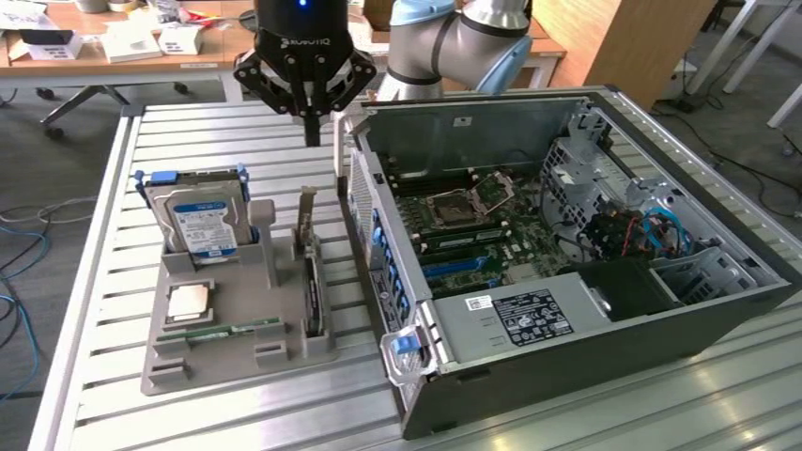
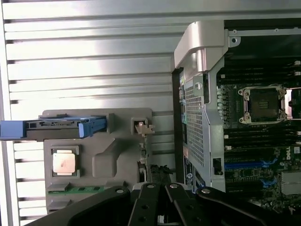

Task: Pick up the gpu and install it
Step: 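Reach for the gpu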

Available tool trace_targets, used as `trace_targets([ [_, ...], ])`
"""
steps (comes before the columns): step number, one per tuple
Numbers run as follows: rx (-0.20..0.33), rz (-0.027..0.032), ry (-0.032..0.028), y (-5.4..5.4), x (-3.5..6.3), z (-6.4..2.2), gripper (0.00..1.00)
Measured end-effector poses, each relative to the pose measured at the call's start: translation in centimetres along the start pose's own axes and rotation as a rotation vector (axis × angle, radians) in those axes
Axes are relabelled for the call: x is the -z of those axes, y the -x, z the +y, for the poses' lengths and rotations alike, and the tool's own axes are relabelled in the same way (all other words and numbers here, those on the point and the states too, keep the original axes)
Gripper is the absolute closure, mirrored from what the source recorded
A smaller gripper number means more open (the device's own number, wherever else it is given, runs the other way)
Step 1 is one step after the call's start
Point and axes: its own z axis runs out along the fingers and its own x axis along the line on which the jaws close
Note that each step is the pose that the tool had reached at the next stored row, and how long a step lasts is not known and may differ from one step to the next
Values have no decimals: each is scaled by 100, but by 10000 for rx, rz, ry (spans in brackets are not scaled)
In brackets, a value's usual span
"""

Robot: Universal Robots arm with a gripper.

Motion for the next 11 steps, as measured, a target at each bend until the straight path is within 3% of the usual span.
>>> trace_targets([
  [5, -1, 0, 0, -102, 2, -7, 89],
  [11, 1, 0, -1, -114, 3, -8, 89],
])
